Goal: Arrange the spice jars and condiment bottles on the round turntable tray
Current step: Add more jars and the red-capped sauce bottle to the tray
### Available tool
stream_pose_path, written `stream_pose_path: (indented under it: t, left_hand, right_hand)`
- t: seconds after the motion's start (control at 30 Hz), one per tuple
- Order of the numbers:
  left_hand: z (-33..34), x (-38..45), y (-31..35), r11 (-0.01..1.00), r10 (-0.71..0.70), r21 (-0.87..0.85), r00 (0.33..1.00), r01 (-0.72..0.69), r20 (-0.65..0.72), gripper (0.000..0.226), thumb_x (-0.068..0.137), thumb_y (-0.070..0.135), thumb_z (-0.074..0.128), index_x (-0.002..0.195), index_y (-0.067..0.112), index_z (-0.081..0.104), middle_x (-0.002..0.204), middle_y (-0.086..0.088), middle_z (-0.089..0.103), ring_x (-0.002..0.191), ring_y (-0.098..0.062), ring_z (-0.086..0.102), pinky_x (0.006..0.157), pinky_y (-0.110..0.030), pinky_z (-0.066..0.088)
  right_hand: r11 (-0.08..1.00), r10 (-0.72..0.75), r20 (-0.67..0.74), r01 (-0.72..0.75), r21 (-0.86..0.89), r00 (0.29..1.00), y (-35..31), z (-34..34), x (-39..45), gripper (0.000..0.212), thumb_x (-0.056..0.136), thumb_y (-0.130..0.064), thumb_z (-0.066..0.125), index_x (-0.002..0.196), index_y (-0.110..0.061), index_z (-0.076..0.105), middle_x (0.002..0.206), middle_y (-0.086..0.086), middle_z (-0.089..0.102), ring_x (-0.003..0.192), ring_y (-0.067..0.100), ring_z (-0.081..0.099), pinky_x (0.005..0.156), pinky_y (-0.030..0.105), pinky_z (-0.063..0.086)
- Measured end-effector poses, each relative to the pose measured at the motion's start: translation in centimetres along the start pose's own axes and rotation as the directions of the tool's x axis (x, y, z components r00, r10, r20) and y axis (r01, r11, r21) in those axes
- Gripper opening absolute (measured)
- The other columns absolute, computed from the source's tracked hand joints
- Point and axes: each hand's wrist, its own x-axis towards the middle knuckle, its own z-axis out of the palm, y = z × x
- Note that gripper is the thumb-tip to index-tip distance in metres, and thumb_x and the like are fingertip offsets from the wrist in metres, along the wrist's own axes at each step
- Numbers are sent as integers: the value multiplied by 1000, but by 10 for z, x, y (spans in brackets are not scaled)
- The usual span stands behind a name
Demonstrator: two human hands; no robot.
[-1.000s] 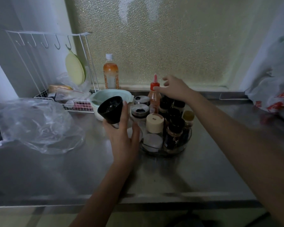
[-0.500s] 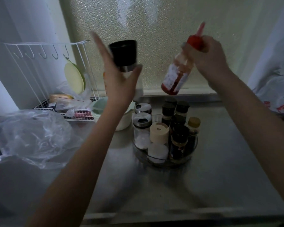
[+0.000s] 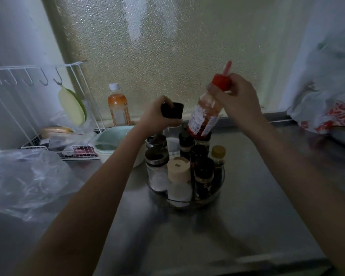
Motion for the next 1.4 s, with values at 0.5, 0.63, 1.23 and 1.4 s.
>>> stream_pose_path:
  t: [0.5, 0.63, 1.23, 1.4]
  left_hand:
    - [-15, -9, -8, 972, -206, 181, 908, 147, 366, 75, 78, 26, 76, 141, 29, 35, 134, -8, 49, 118, -24, 51, 93, -33, 46]
    - [-6, -56, 18, 995, 69, 84, 992, -60, -108, 38, 86, 34, 65, 118, 15, 59, 117, -8, 61, 106, -17, 56, 88, -32, 47]
    - [27, -99, 84, 935, 130, 321, 989, -148, 76, 30, 74, 29, 75, 100, 18, 65, 90, 1, 64, 83, -18, 59, 72, -32, 50]
    - [8, -69, 85, 946, -22, 322, 977, -48, 211, 38, 71, 16, 78, 108, 12, 67, 89, -2, 59, 79, -16, 57, 57, -18, 43]
  right_hand:
    - [996, 23, 1, -23, 87, 1000, -2, 6, -17, 17, 84, -36, 66, 82, -27, 52, 73, -17, 54, 60, -14, 52, 56, 3, 38]
    - [990, 32, -100, -18, 139, 995, -2, 0, -29, 16, 85, -33, 65, 88, -20, 56, 76, -16, 56, 60, -11, 52, 57, 5, 40]
    - [946, 168, -302, -68, 316, 938, -11, -82, -90, 12, 84, -42, 64, 86, -31, 59, 91, 1, 64, 94, 26, 66, 80, 53, 57]
    - [943, 187, -203, -118, 311, 961, -7, -77, -107, 5, 86, -35, 63, 84, -33, 59, 84, -5, 63, 87, 18, 66, 74, 54, 58]
